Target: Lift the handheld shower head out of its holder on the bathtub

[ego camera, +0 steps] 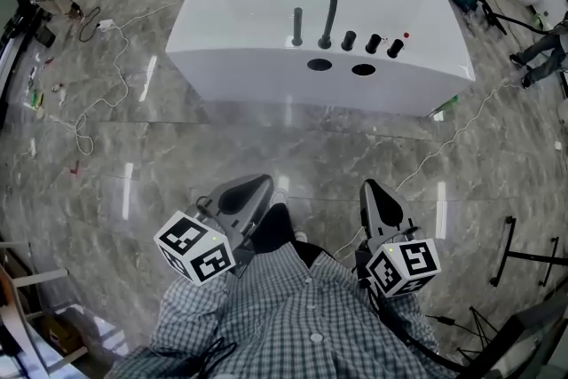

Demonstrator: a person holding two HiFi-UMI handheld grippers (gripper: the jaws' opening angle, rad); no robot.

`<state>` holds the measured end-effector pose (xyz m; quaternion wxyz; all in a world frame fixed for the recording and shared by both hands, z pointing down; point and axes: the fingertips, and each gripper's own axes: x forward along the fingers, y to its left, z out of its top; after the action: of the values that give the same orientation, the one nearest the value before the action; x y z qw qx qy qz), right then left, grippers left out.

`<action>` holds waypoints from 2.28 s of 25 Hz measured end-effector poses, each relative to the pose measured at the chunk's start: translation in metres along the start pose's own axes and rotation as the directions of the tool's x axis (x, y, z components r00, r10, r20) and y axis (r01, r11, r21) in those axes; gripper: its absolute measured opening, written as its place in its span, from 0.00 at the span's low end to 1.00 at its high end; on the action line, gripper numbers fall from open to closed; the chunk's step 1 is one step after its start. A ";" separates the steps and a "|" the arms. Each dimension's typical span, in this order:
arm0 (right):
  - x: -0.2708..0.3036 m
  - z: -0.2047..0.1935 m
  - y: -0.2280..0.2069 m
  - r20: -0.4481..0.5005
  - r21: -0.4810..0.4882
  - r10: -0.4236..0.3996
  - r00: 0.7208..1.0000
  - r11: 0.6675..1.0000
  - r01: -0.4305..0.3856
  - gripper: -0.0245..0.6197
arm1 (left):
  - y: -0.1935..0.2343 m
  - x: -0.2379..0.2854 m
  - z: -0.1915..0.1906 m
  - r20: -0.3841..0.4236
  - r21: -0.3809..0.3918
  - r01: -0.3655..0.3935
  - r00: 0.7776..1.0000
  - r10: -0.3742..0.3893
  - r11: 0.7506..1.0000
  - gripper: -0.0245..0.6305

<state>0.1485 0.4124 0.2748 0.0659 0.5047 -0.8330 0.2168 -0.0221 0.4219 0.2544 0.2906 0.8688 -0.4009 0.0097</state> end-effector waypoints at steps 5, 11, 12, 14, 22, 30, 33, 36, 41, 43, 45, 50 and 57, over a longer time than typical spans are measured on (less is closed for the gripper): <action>0.043 0.015 -0.006 -0.008 -0.006 -0.007 1.000 1.000 0.007 0.07 | 0.032 0.023 0.023 -0.022 0.021 0.016 1.000 -0.016 1.000 0.05; 0.097 0.036 -0.010 -0.020 -0.001 -0.025 1.000 1.000 0.025 0.07 | 0.073 0.047 0.052 -0.047 0.025 0.034 0.998 -0.033 0.999 0.05; 0.105 0.040 -0.009 -0.019 -0.002 -0.027 0.999 1.000 0.027 0.07 | 0.081 0.050 0.058 -0.044 0.018 0.036 0.998 -0.035 0.999 0.05; 0.119 0.045 -0.008 -0.016 -0.008 -0.033 0.999 0.999 0.033 0.07 | 0.094 0.055 0.067 -0.038 0.011 0.041 0.998 -0.040 0.999 0.05; 0.166 0.061 0.001 -0.018 -0.013 -0.047 0.999 0.999 0.047 0.07 | 0.138 0.065 0.095 -0.025 0.013 0.062 0.998 -0.061 0.998 0.05; 0.201 0.072 0.011 -0.018 -0.028 -0.057 0.998 0.998 0.056 0.07 | 0.177 0.063 0.114 -0.007 0.000 0.045 0.999 -0.045 0.999 0.05; 0.208 0.074 0.014 -0.020 -0.029 -0.058 0.998 0.998 0.058 0.07 | 0.186 0.062 0.118 -0.007 -0.002 0.039 0.999 -0.039 0.999 0.05; 0.211 0.078 0.014 -0.018 -0.037 -0.060 0.998 0.998 0.059 0.07 | 0.188 0.063 0.123 -0.002 0.007 0.040 0.999 -0.040 0.999 0.05; 0.222 0.083 0.005 -0.018 -0.034 -0.062 0.998 0.998 0.061 0.07 | 0.195 0.072 0.129 -0.001 0.013 0.033 0.999 -0.033 0.999 0.05; 0.231 0.088 0.003 -0.012 -0.038 -0.052 0.999 0.998 0.051 0.07 | 0.200 0.076 0.133 0.003 0.014 0.025 1.000 -0.025 1.000 0.05; 0.239 0.091 0.000 -0.009 -0.040 -0.042 0.999 0.998 0.042 0.07 | 0.204 0.080 0.136 0.007 0.017 0.017 1.000 -0.017 1.000 0.05; 0.265 0.103 -0.016 -0.011 -0.035 -0.020 1.000 0.999 0.020 0.07 | 0.217 0.103 0.148 0.002 0.015 -0.006 1.000 0.005 1.000 0.05; 0.314 0.129 -0.057 -0.027 -0.036 0.007 1.000 0.999 -0.008 0.07 | 0.236 0.160 0.173 -0.002 0.011 -0.026 1.000 0.026 1.000 0.05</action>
<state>0.0607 0.0802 0.2792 0.0853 0.4972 -0.8377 0.2090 -0.1164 0.1019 0.2679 0.2863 0.8650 -0.4118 0.0168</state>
